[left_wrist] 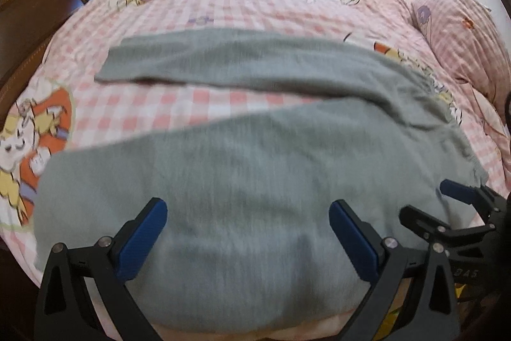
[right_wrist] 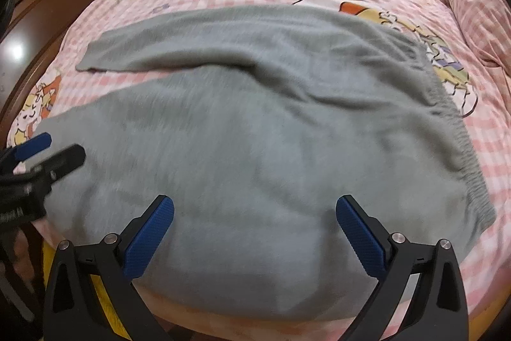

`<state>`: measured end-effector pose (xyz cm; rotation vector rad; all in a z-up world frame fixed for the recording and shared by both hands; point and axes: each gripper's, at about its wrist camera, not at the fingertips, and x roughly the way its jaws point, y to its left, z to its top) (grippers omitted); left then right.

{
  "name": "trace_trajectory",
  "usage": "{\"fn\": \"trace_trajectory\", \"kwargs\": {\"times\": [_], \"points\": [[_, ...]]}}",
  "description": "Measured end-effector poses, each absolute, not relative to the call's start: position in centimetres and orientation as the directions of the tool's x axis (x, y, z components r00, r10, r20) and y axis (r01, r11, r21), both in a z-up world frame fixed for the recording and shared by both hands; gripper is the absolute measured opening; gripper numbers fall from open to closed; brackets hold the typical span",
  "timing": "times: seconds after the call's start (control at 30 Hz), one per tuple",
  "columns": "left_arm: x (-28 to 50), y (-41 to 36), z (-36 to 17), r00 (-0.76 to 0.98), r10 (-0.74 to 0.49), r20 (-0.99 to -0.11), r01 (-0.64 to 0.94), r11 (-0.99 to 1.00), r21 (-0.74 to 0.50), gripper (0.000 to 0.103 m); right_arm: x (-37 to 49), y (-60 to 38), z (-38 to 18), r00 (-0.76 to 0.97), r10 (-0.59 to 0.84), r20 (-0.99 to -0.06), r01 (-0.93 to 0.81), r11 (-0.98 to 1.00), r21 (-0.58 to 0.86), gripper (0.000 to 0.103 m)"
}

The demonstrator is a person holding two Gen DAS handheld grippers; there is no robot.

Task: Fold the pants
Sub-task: 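Close the left gripper on the pants hem while the right gripper grasps the cuff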

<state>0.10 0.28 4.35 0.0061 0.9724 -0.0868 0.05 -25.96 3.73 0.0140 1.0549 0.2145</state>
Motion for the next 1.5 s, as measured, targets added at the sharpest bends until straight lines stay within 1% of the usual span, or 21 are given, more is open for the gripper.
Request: {"fn": "trace_trajectory", "kwargs": {"times": [0.13, 0.23, 0.4, 0.47, 0.57, 0.77, 0.93, 1.2, 1.27, 1.3, 1.33, 1.43, 1.5], "points": [[2.4, 0.7, 5.4, 0.555, -0.074, -0.828, 0.077, 0.996, -0.038, 0.103, 1.7, -28.0, 4.6, 0.465, 0.191, -0.864, -0.151, 0.979, 0.136, 0.103], [4.3, 0.8, 6.1, 0.559, -0.056, -0.827, 0.084, 0.996, -0.011, 0.103, 3.3, -29.8, 5.0, 0.452, 0.202, -0.869, -0.146, 0.978, 0.152, 0.103], [7.9, 1.0, 7.6, 0.564, -0.055, -0.824, 0.109, 0.994, 0.008, 0.103, 6.1, -32.8, 6.5, 0.472, 0.173, -0.864, -0.138, 0.983, 0.121, 0.103], [9.6, 1.0, 8.0, 0.567, -0.029, -0.823, 0.115, 0.992, 0.044, 0.103, 7.3, -33.9, 7.1, 0.483, 0.168, -0.86, -0.139, 0.984, 0.114, 0.103], [12.0, 1.0, 8.0, 0.562, 0.001, -0.827, 0.123, 0.989, 0.084, 0.103, 9.8, -35.4, 7.5, 0.483, 0.148, -0.863, -0.129, 0.987, 0.097, 0.103], [17.5, 2.0, 7.5, 0.52, -0.027, -0.854, 0.141, 0.989, 0.054, 0.103, 15.2, -36.6, 7.1, 0.46, 0.133, -0.878, -0.131, 0.988, 0.081, 0.103], [22.2, 2.6, 7.1, 0.506, 0.009, -0.862, 0.131, 0.987, 0.087, 0.103, 19.2, -36.5, 6.1, 0.432, 0.125, -0.893, -0.139, 0.988, 0.071, 0.103], [28.4, 2.9, 4.8, 0.437, 0.028, -0.899, 0.232, 0.962, 0.143, 0.103, 24.1, -36.2, 4.3, 0.39, 0.08, -0.917, -0.189, 0.982, 0.005, 0.103], [29.9, 3.0, 4.0, 0.419, 0.045, -0.907, 0.248, 0.955, 0.161, 0.103, 25.2, -36.2, 3.5, 0.369, 0.073, -0.926, -0.203, 0.979, -0.004, 0.1], [30.8, 3.1, 3.3, 0.398, 0.048, -0.916, 0.254, 0.954, 0.16, 0.103, 25.7, -36.2, 3.0, 0.354, 0.072, -0.933, -0.209, 0.978, -0.003, 0.096], [31.4, 3.3, 2.8, 0.383, 0.043, -0.923, 0.257, 0.954, 0.151, 0.103, 26.0, -36.2, 2.6, 0.341, 0.072, -0.937, -0.211, 0.978, -0.002, 0.095], [33.0, 3.7, 0.7, 0.328, 0.033, -0.944, 0.288, 0.948, 0.133, 0.103, 26.8, -36.1, 1.0, 0.306, 0.076, -0.949, -0.225, 0.974, 0.005, 0.095], [33.3, 4.1, 0.0, 0.33, 0.01, -0.944, 0.287, 0.951, 0.11, 0.103, 27.0, -36.0, 0.3, 0.305, 0.075, -0.949, -0.228, 0.974, 0.003, 0.099]]}}
